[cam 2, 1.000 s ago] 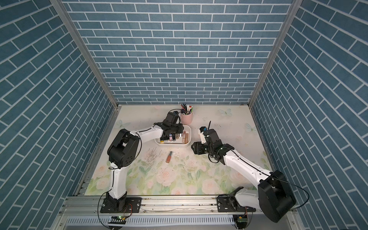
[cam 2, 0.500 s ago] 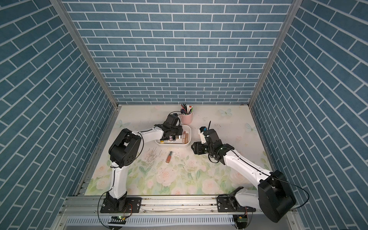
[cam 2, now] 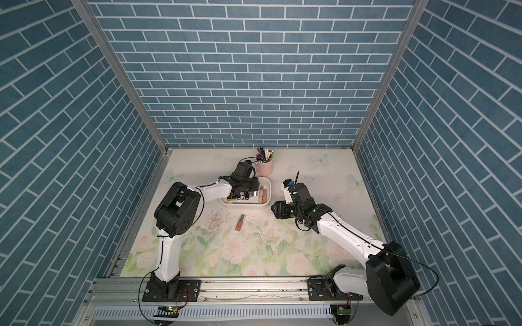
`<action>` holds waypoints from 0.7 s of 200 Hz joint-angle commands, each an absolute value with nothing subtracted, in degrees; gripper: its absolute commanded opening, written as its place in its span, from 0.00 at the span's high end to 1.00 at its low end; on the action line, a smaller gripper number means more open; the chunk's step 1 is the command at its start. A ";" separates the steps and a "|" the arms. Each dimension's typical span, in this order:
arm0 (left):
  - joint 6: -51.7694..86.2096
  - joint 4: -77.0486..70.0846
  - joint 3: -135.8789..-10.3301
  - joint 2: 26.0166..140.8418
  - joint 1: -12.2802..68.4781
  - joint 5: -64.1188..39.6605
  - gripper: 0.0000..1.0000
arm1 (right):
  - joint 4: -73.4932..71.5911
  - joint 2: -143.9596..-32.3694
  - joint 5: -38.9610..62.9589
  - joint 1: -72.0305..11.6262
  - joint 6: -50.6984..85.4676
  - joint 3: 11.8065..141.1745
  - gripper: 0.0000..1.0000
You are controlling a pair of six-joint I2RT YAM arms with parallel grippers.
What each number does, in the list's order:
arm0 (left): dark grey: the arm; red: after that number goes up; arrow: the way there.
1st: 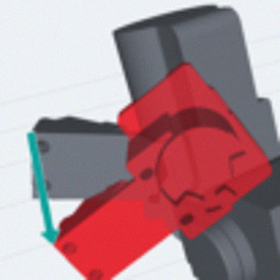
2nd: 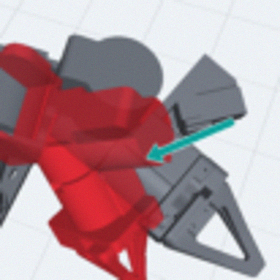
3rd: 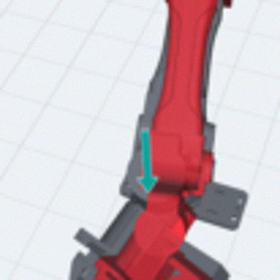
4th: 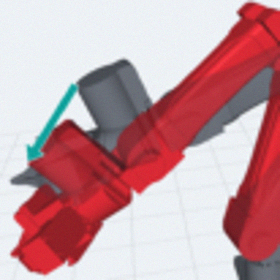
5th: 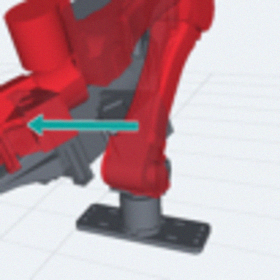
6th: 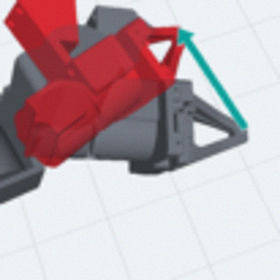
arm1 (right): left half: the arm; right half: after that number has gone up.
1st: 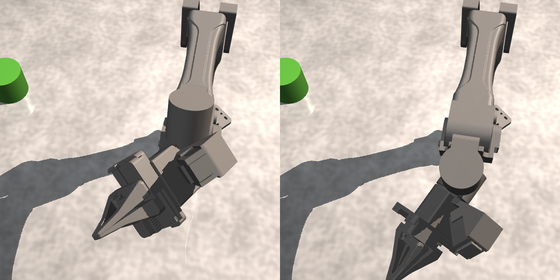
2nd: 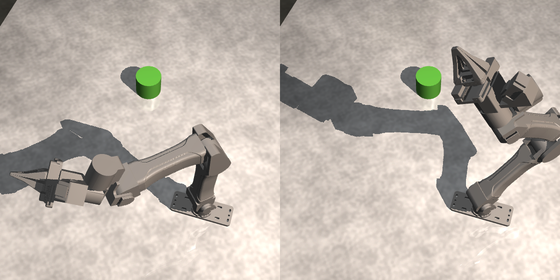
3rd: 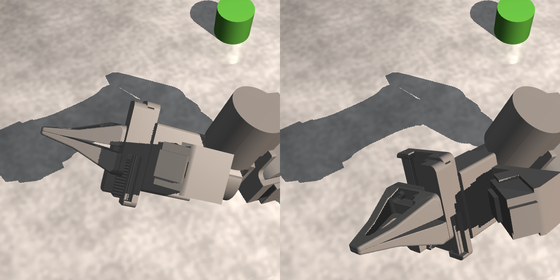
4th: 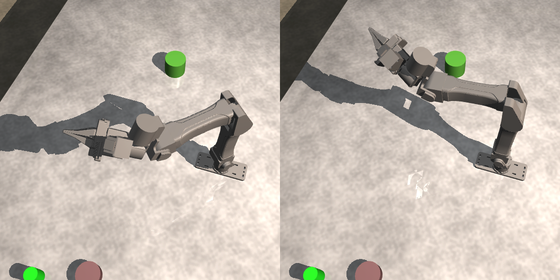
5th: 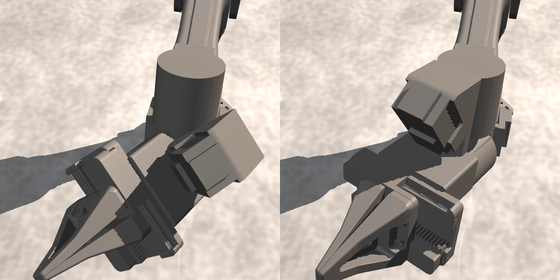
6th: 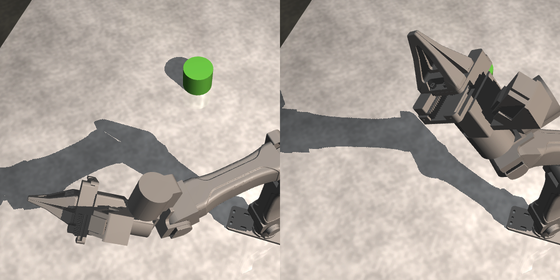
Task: Put the lipstick into the storage box
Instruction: Place the lipstick in the storage box.
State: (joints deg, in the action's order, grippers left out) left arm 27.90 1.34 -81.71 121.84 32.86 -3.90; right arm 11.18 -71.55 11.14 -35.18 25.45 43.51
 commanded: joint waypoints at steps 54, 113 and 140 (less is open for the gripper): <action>27.77 3.16 -80.68 124.69 31.93 -3.04 0.68 | 11.16 -71.71 10.79 -34.98 24.43 43.68 0.34; 27.69 3.16 -80.26 124.37 31.77 -3.16 0.62 | 11.16 -71.63 10.81 -34.96 24.52 43.69 0.34; 27.76 3.16 -80.16 123.77 31.66 -3.15 0.58 | 11.25 -71.47 10.84 -34.98 24.61 43.86 0.33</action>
